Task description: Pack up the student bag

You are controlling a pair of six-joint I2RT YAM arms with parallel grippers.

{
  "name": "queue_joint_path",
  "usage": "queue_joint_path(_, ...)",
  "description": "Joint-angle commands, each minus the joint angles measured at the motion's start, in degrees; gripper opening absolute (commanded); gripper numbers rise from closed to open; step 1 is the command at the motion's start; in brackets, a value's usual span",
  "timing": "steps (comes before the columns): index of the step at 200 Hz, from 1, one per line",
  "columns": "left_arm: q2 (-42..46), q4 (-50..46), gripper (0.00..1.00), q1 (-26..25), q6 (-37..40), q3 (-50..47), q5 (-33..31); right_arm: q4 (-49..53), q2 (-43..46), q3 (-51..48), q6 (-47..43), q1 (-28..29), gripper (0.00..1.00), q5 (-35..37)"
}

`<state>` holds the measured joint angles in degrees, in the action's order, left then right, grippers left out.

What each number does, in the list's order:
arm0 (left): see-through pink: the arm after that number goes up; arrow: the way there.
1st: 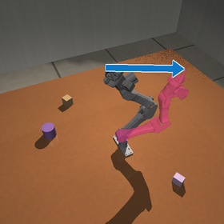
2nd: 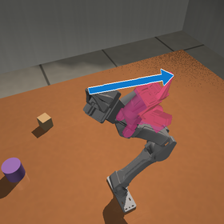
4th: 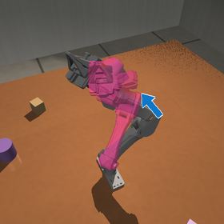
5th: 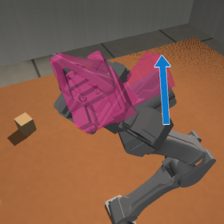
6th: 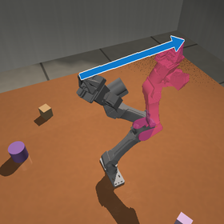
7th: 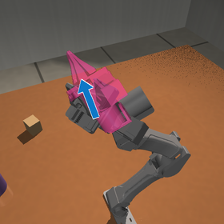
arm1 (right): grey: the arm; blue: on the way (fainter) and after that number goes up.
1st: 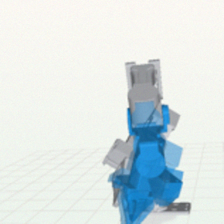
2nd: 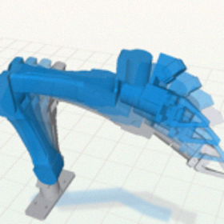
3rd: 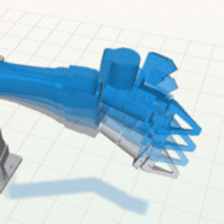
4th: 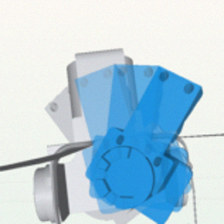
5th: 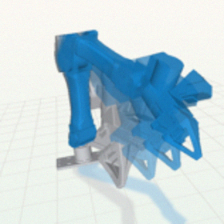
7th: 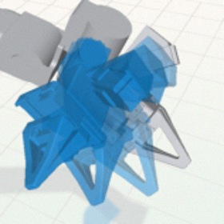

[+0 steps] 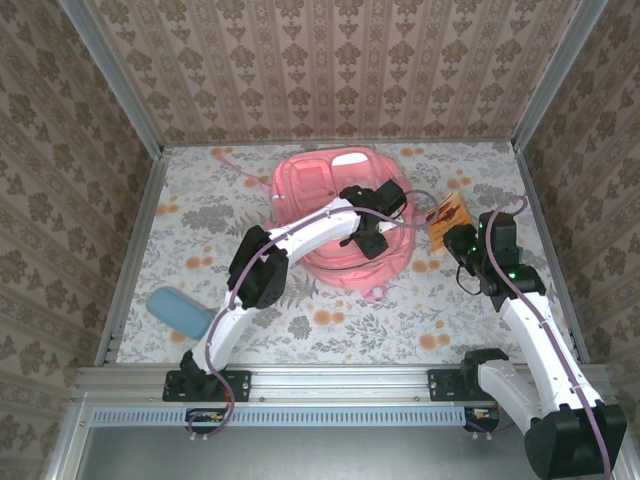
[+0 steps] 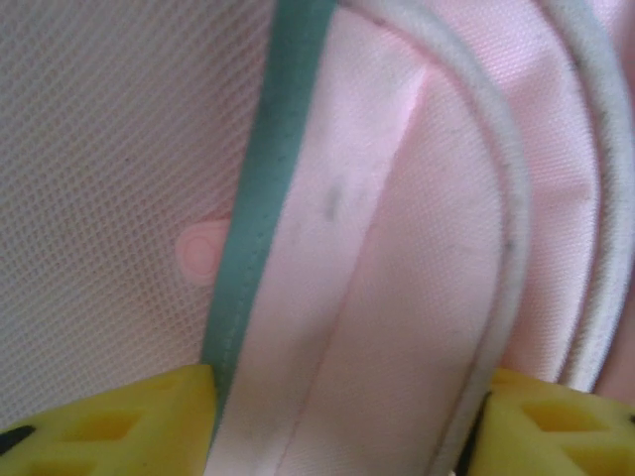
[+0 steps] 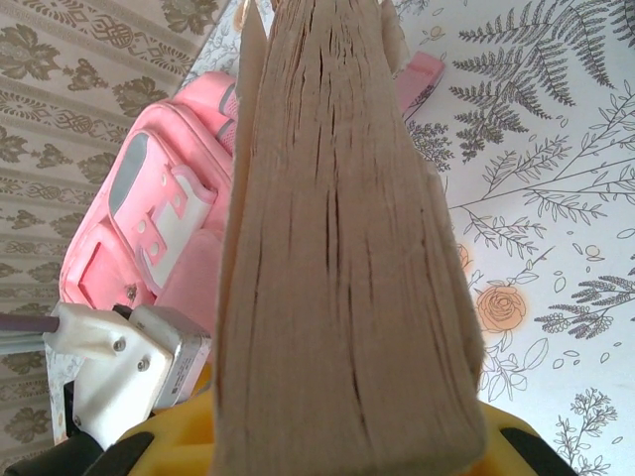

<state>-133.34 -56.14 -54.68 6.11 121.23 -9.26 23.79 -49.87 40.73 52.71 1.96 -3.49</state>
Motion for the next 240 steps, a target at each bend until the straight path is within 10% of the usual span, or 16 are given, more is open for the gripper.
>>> queue_joint_path(1, 0.62, -1.05, 0.46, 0.45, 1.22, 1.78, -5.22, -2.54, 0.62, 1.01, 0.55, -0.20, 0.13, -1.02)
queue_joint_path(89, 16.51, 16.91, 0.02, 0.19, 6.40, -9.63, -13.65, 2.59, 3.51, 3.30, -1.16, -0.20, 0.13, 2.03)
queue_joint_path(171, 25.19, 32.48, 0.00, 2.37, -0.18, -12.62, -18.06, -1.59, 6.14, 3.20, -2.17, 0.55, 0.13, -12.19)
queue_joint_path(240, 25.08, 33.63, 0.00, 1.86, -1.28, -8.16, -16.66, -17.07, 2.01, -4.09, 8.25, 11.96, 0.11, -14.80)
